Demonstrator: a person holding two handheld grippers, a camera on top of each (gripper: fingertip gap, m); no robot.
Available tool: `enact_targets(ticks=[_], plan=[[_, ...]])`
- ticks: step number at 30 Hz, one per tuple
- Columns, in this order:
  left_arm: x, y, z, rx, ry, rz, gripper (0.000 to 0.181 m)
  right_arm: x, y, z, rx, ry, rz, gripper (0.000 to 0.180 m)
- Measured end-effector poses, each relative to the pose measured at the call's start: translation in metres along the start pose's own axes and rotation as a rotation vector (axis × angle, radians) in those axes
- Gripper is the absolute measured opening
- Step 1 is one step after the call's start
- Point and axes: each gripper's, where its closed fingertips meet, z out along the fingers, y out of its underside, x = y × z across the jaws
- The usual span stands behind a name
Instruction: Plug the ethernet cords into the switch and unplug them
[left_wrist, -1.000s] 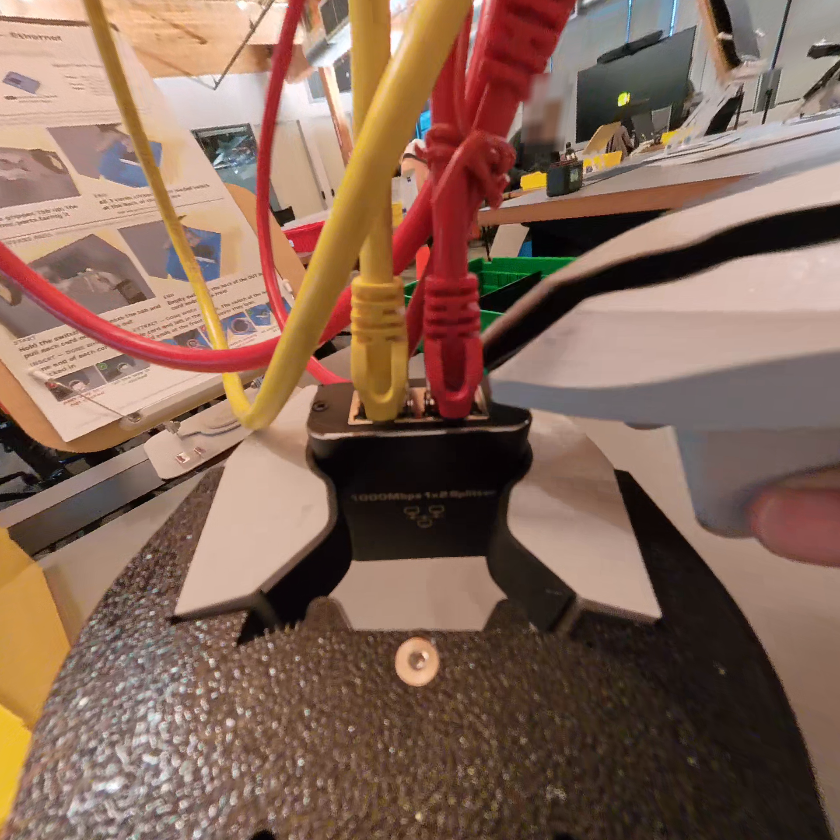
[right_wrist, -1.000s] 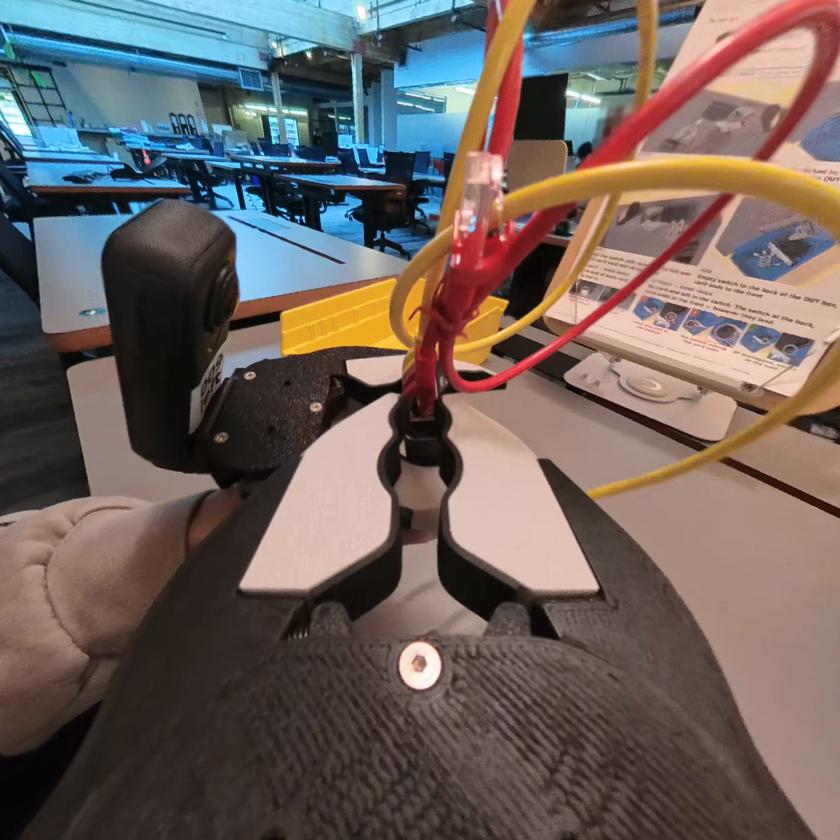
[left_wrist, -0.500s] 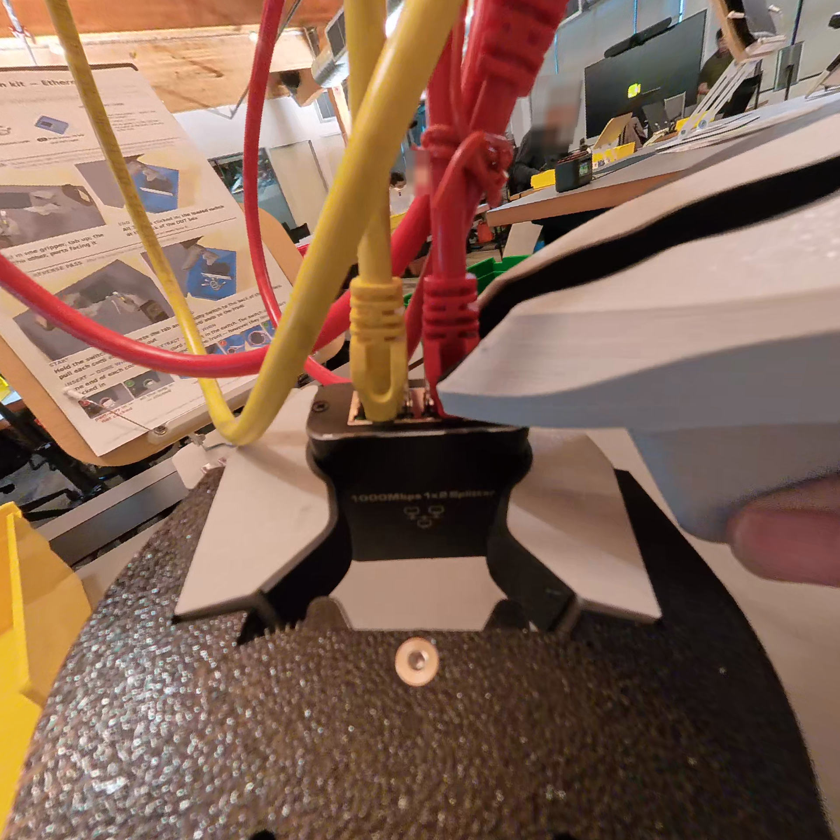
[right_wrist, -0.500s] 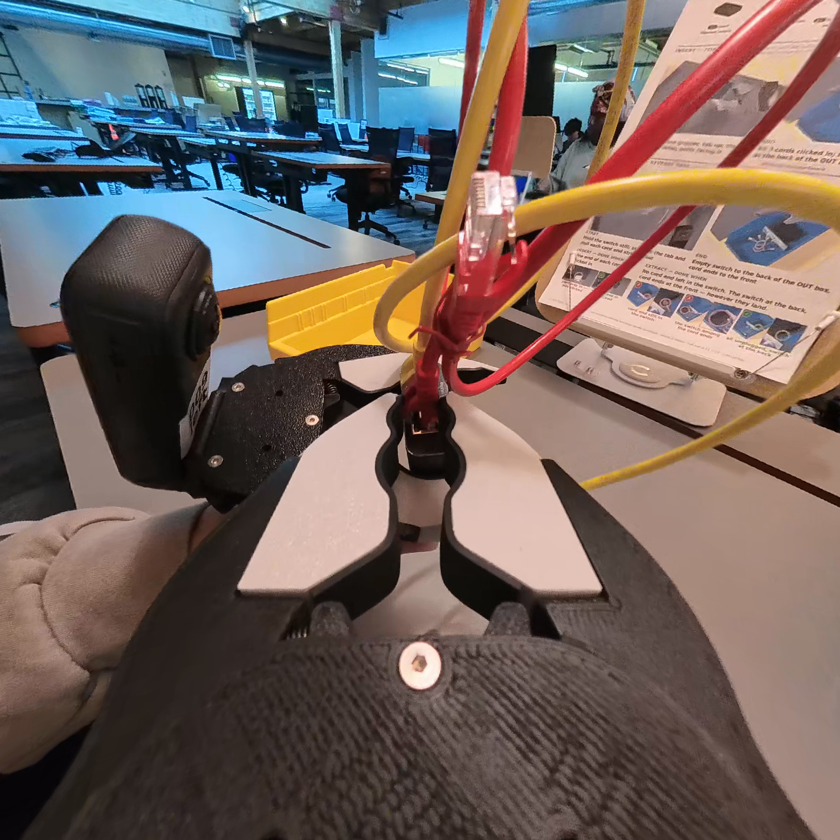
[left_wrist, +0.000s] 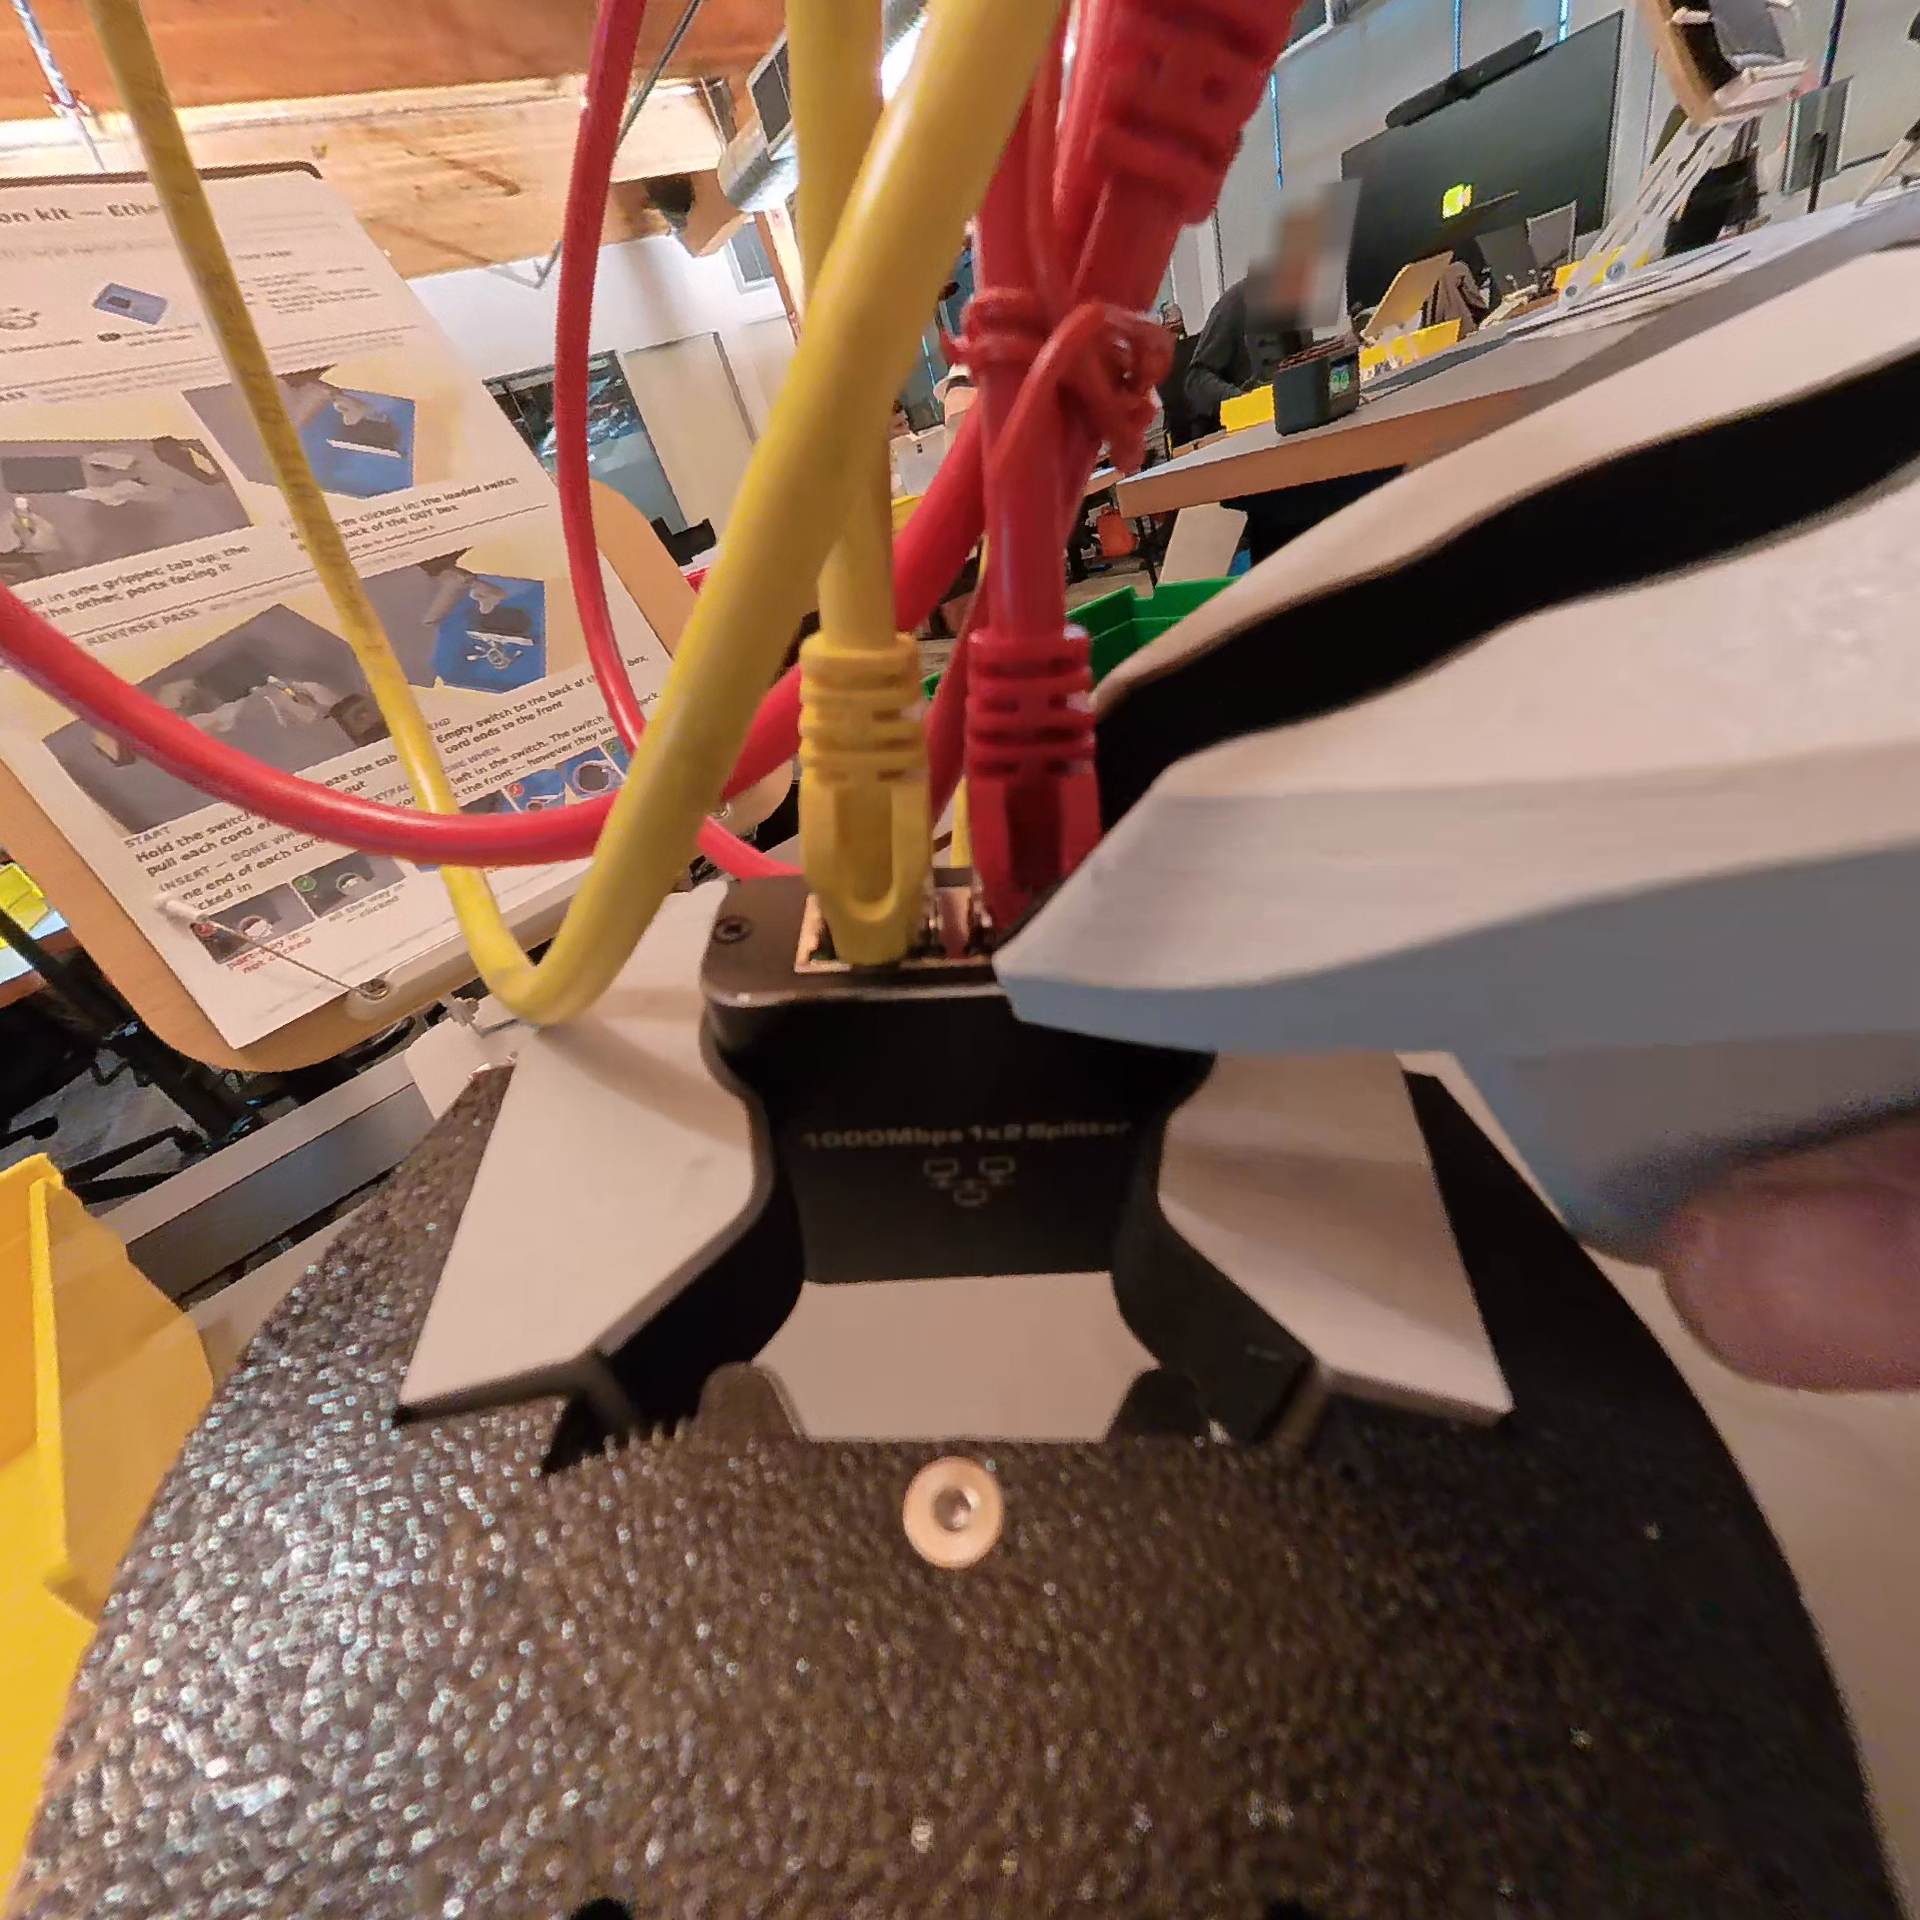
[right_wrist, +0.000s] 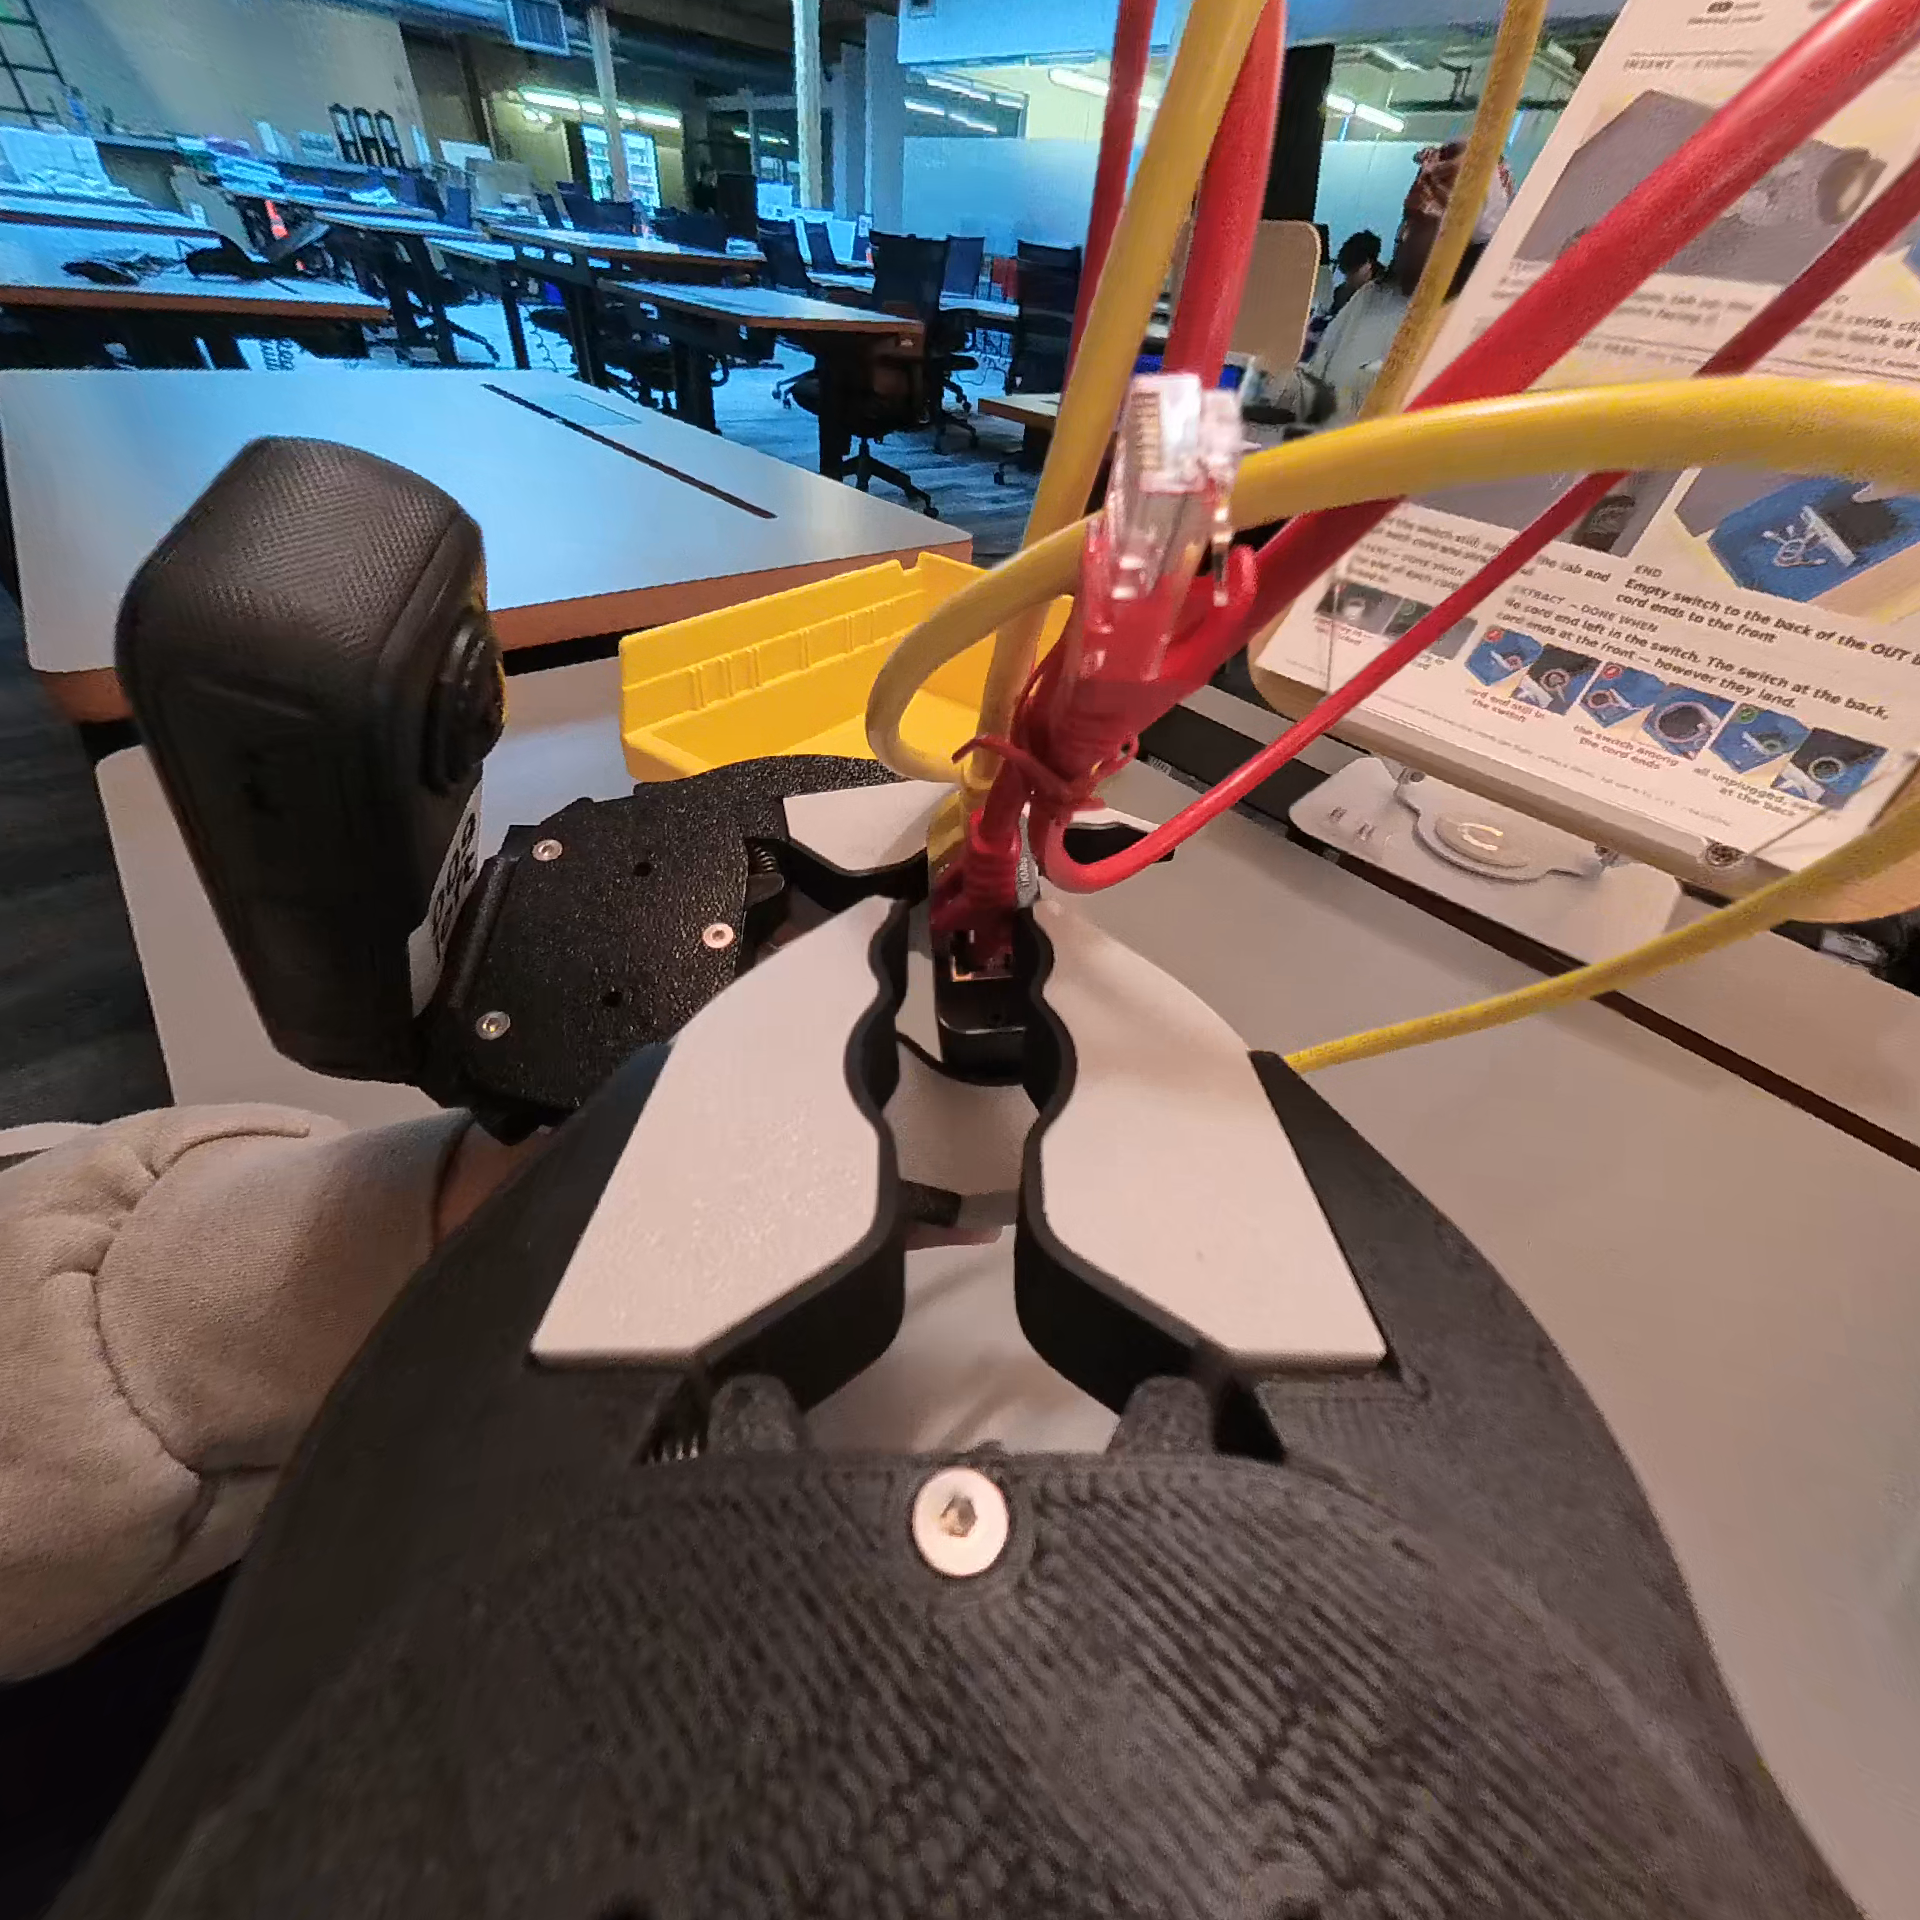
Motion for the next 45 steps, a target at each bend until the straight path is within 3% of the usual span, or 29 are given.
enact_targets(ticks=[23,45], plan=[[0.002,0.000,0.000,0.026,0.010,-0.009,0.075,0.001,0.002,0.001,-0.064,0.026,-0.135,0.015],[0.012,0.020,0.008,-0.002,0.109,-0.151,0.075,0.011,0.022,0.007,-0.321,0.015,-0.741,0.015]])
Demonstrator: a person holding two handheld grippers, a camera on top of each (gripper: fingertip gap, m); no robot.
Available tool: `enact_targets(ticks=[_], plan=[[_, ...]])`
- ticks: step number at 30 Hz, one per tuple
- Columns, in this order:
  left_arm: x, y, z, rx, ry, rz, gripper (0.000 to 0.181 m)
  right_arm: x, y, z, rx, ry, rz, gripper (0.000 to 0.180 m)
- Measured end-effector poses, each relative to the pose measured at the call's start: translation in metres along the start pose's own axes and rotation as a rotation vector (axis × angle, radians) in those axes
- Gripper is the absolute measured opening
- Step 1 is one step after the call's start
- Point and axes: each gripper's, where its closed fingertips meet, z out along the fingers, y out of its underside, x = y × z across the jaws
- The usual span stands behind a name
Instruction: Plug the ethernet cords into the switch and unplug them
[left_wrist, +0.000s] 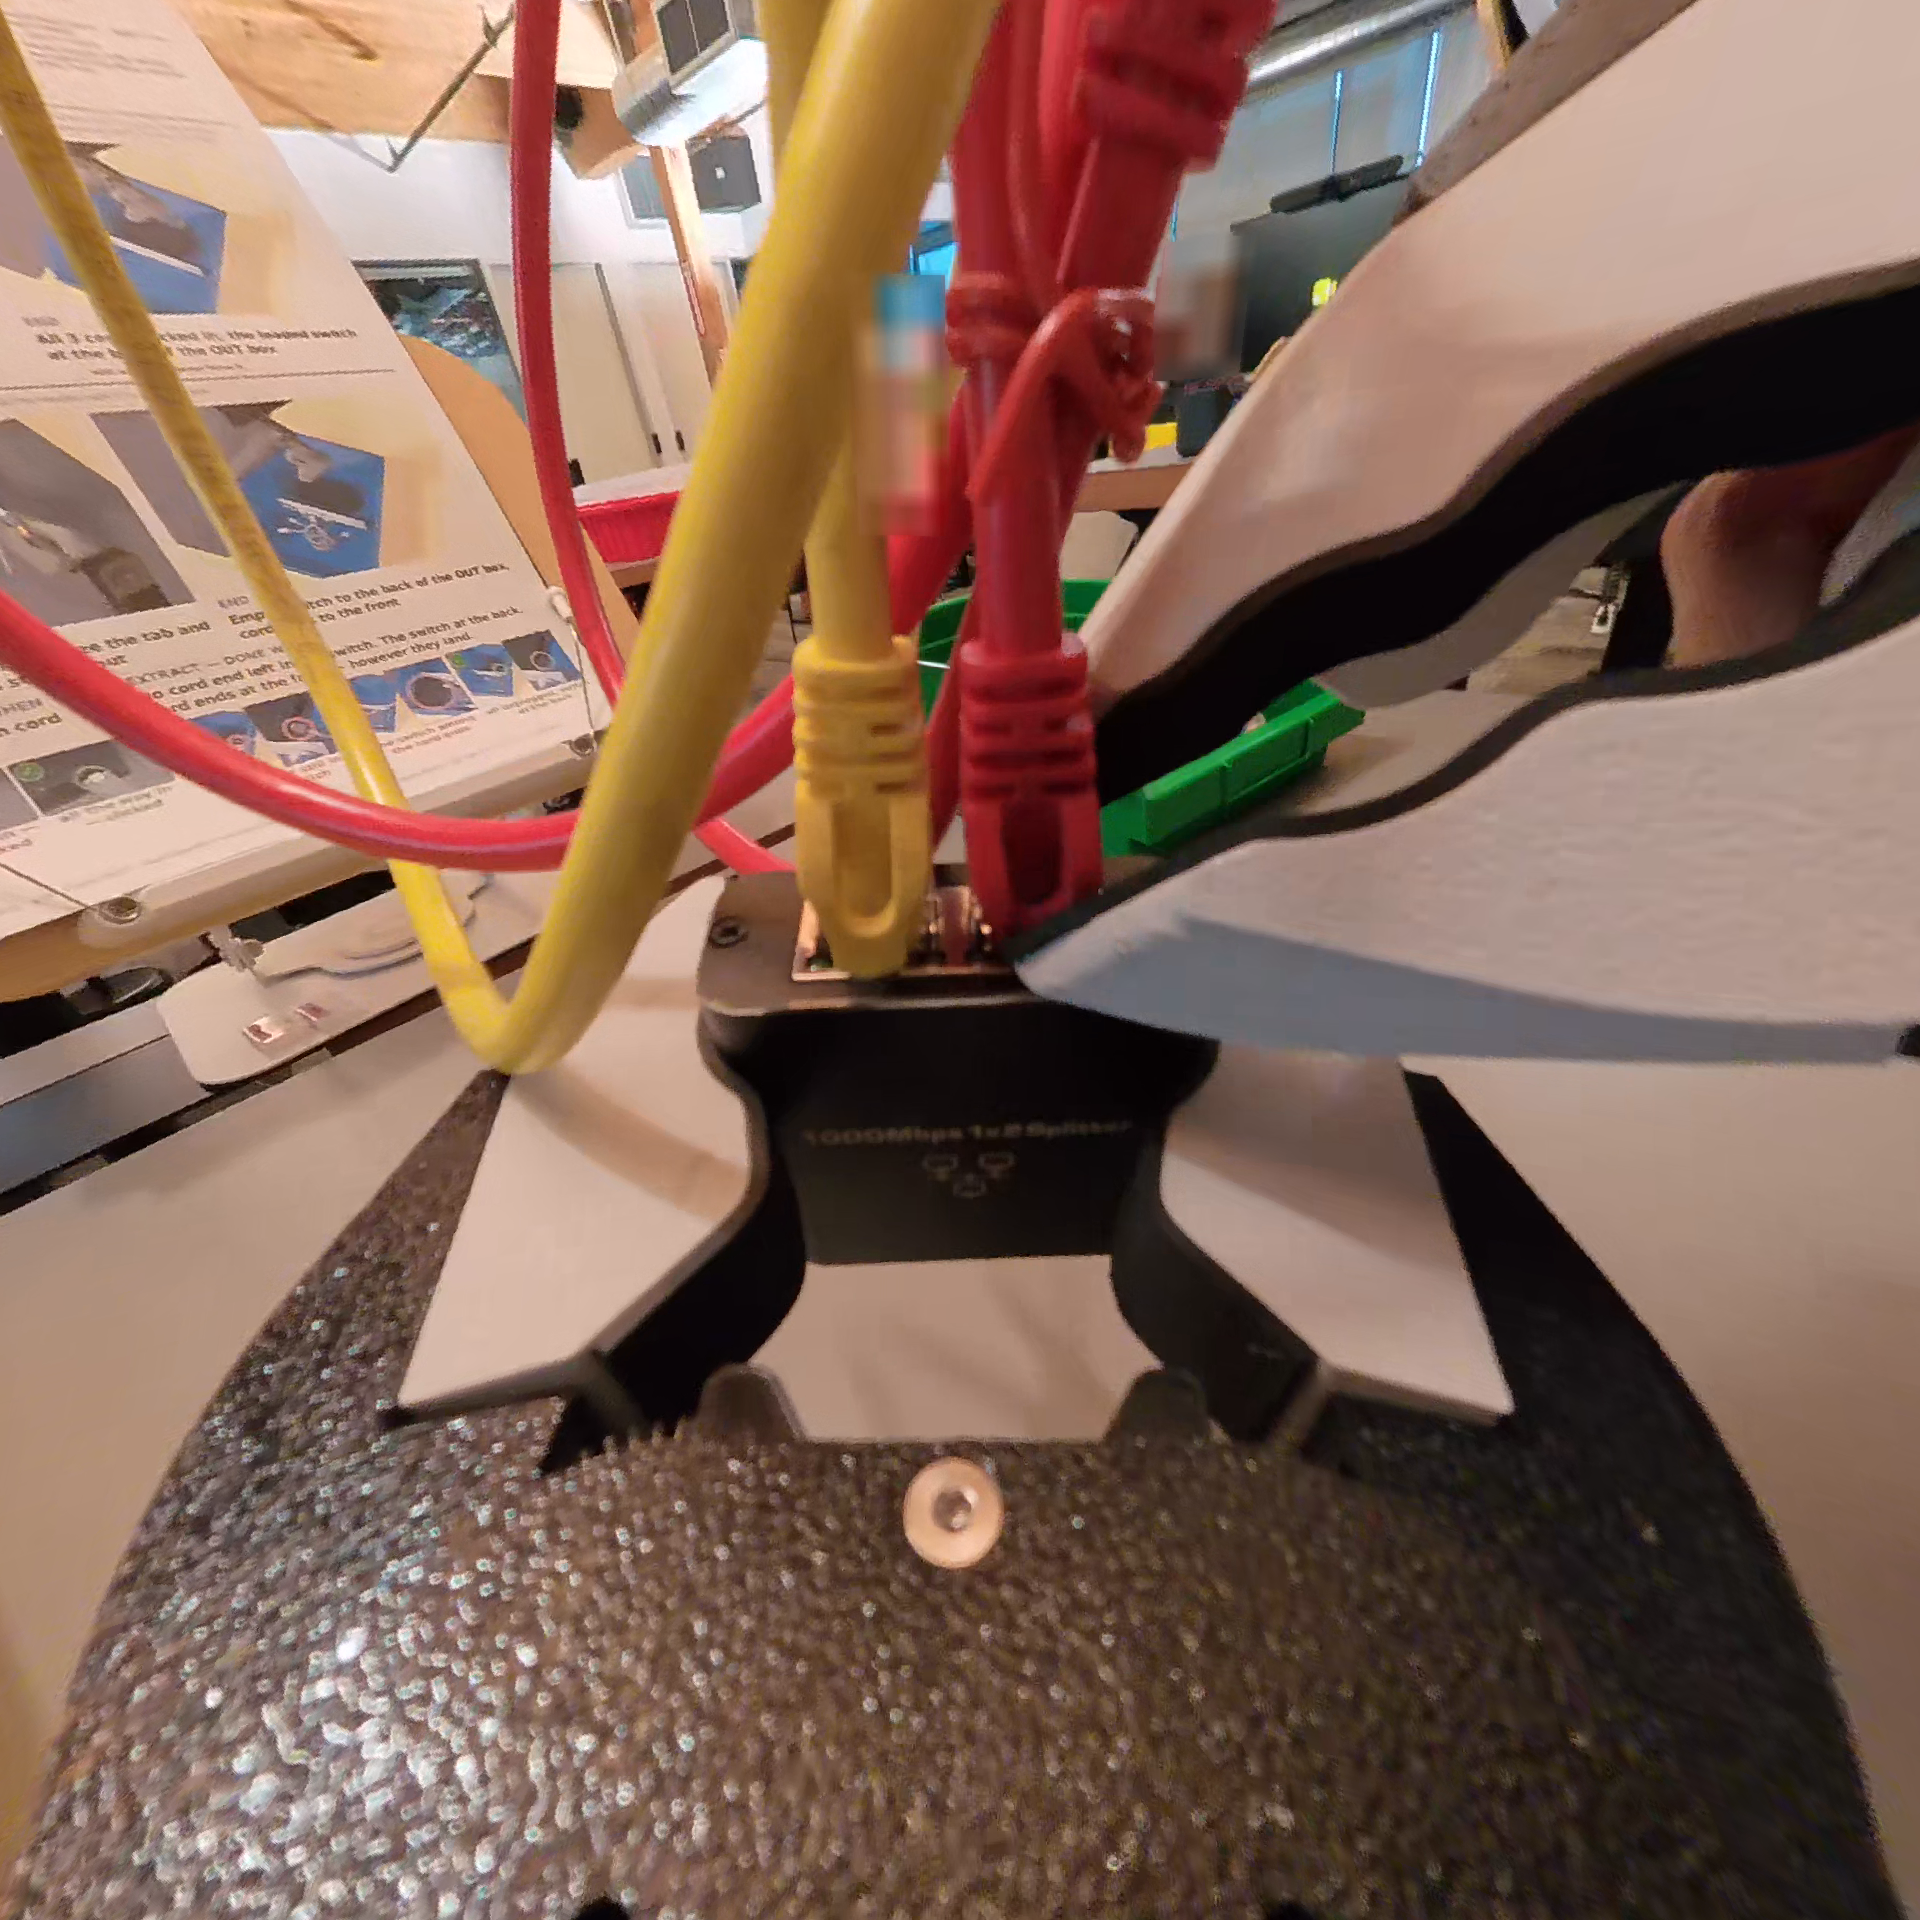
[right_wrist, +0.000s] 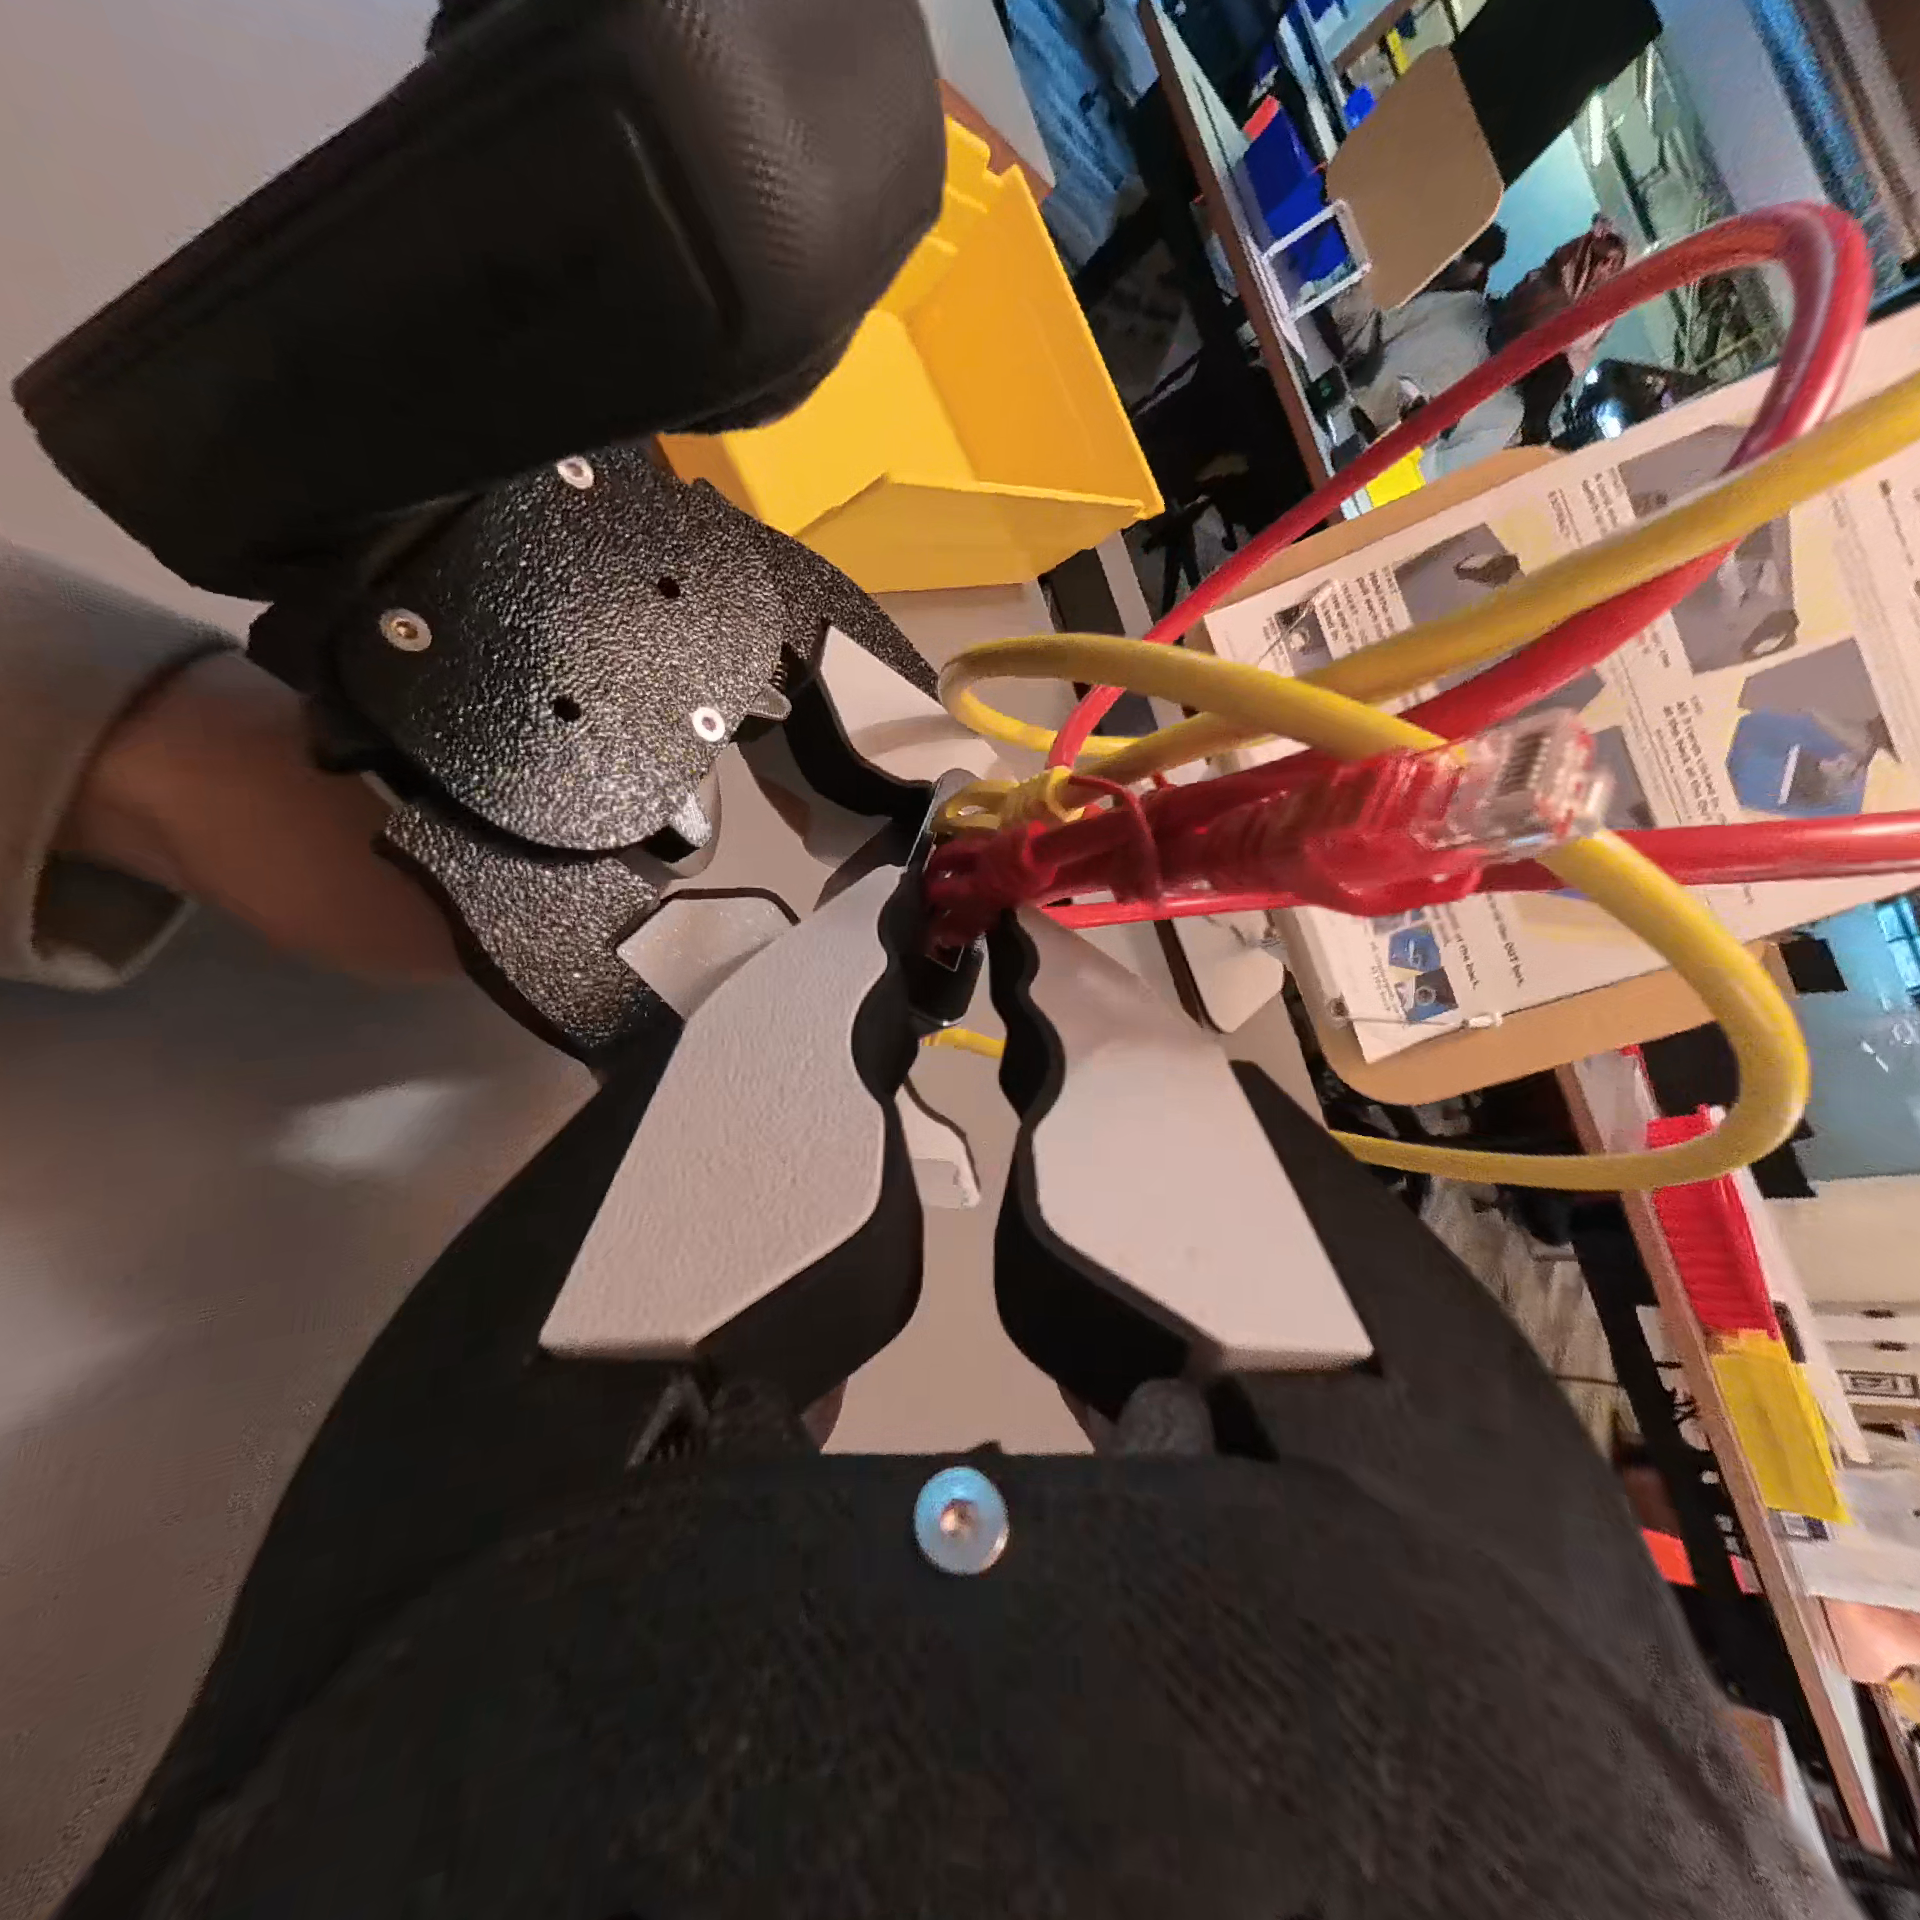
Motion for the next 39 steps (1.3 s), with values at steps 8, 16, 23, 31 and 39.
enact_targets(ticks=[8,16,23,31,39], plan=[[-0.008,-0.003,-0.003,0.020,-0.021,0.001,0.075,0.001,-0.005,0.004,-0.007,-0.025,-0.064,0.015],[0.006,-0.002,-0.001,0.043,0.101,-0.127,0.075,-0.001,-0.005,0.004,-0.019,-0.010,-0.142,0.015],[0.000,-0.008,-0.004,0.067,0.041,-0.039,0.075,-0.001,-0.009,0.000,0.050,-0.060,0.019,0.013],[0.011,-0.005,-0.001,0.064,0.140,-0.140,0.075,-0.001,-0.004,-0.001,-0.026,-0.042,-0.157,0.014],[-0.001,-0.008,-0.004,0.062,0.044,-0.051,0.076,0.001,-0.008,0.000,0.047,-0.113,0.049,0.013]])
